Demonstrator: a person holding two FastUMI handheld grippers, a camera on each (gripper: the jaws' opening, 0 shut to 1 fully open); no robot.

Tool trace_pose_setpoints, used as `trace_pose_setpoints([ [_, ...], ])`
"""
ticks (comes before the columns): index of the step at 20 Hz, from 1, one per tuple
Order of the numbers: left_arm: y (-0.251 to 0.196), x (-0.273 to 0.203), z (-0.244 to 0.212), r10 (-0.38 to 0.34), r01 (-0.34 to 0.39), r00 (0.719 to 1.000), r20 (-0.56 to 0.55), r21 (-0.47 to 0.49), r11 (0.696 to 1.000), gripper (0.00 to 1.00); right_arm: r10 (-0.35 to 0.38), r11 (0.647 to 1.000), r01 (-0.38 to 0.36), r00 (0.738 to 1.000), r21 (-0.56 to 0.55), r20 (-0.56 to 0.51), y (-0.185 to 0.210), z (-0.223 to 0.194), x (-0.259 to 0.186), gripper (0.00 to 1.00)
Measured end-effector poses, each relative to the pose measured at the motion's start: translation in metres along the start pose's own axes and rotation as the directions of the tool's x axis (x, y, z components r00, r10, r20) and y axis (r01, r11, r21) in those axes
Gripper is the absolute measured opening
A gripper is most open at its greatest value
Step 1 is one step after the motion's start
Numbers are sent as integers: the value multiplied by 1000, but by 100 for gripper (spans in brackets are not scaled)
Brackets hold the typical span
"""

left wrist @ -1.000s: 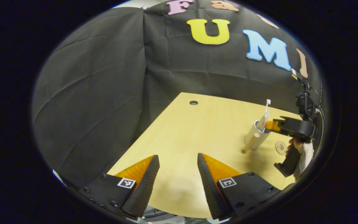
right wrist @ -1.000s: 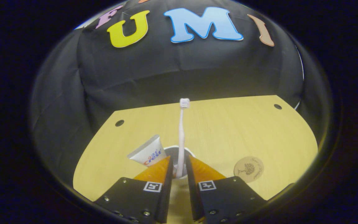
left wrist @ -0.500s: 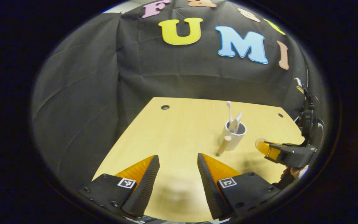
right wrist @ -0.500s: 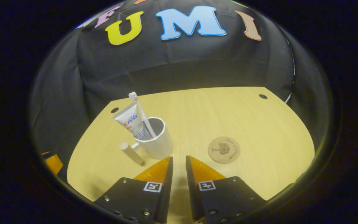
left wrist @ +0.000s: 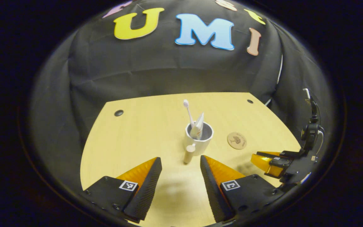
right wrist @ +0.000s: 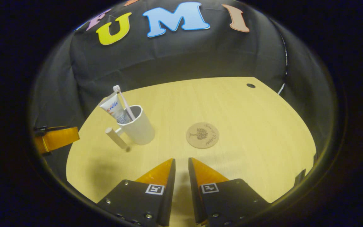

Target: Put the toothbrush and toothpaste on the desktop into the cup, then pick up the cup and place it on the coaster on the desktop.

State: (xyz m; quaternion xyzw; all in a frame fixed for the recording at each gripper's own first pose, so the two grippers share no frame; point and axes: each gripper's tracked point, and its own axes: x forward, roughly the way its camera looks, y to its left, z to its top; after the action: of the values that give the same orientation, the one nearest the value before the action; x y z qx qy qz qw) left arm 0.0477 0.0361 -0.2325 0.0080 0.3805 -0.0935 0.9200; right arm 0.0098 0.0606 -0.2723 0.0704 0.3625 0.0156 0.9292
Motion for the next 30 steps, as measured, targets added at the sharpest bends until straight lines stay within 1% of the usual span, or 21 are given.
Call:
trace_pose_setpoints([
  [1,-2,8,2,-27,27,999,-30,24,999,77,-8,1000,8,1000,13,-4,-6,-3,1,28],
  [2,-4,16,1,-45,48,997,-64,48,998,82,-18,999,18,1000,27,-8,-11,-6,4,30],
  [4,-7,33,-1,-71,84,989,-130,101,991,82,-41,998,41,999,55,-13,-22,-12,6,28],
  [5,-9,40,-2,-80,102,983,-166,131,986,77,-51,996,52,999,66,-14,-28,-11,6,28],
  [7,-10,54,-7,-85,131,969,-232,189,973,82,-68,994,69,998,85,-15,-37,-12,3,28],
  [8,-10,60,-10,-83,142,961,-264,216,966,77,-74,993,76,997,90,-19,-41,-13,2,28],
  [9,-8,66,-8,-76,151,953,-293,242,959,82,-81,992,83,996,94,-26,-45,-16,1,28],
  [10,-7,74,-11,-64,155,943,-326,263,952,82,-86,991,89,996,98,-32,-48,-19,0,28],
  [11,-4,80,-15,-51,161,931,-361,281,946,77,-88,991,92,995,102,-40,-51,-23,-1,28],
  [12,-2,87,-18,-44,169,920,-390,292,941,77,-90,990,95,995,103,-50,-54,-27,-2,28],
  [13,-1,93,-19,-36,171,912,-409,299,939,82,-94,990,100,994,101,-59,-57,-32,-2,28],
  [16,2,110,-26,-11,178,883,-470,314,932,82,-105,989,113,991,100,-80,-64,-43,-5,28],
  [17,3,114,-30,-6,184,871,-492,313,932,77,-106,988,115,990,104,-88,-66,-45,-6,30],
  [18,5,117,-33,5,182,861,-509,318,930,80,-106,987,116,990,109,-95,-68,-47,-6,28],
  [20,5,125,-36,10,188,849,-529,319,929,72,-105,986,118,988,118,-109,-67,-50,-6,28],
  [21,5,128,-38,18,189,841,-540,324,927,74,-104,986,118,988,121,-116,-67,-53,-4,28],
  [23,4,131,-42,20,192,829,-559,318,929,69,-99,986,114,987,120,-129,-68,-57,-2,28],
  [24,3,133,-42,18,192,827,-562,312,930,65,-96,987,112,986,119,-134,-67,-58,-2,28],
  [25,2,135,-45,15,191,826,-563,306,933,56,-93,987,109,986,118,-140,-67,-59,-2,28],
  [26,-3,135,-45,-7,207,824,-567,290,934,56,-90,987,106,986,117,-141,-67,-58,-1,28],
  [30,-7,132,-46,-4,198,827,-562,285,938,39,-84,988,102,985,115,-150,-67,-60,3,28],
])
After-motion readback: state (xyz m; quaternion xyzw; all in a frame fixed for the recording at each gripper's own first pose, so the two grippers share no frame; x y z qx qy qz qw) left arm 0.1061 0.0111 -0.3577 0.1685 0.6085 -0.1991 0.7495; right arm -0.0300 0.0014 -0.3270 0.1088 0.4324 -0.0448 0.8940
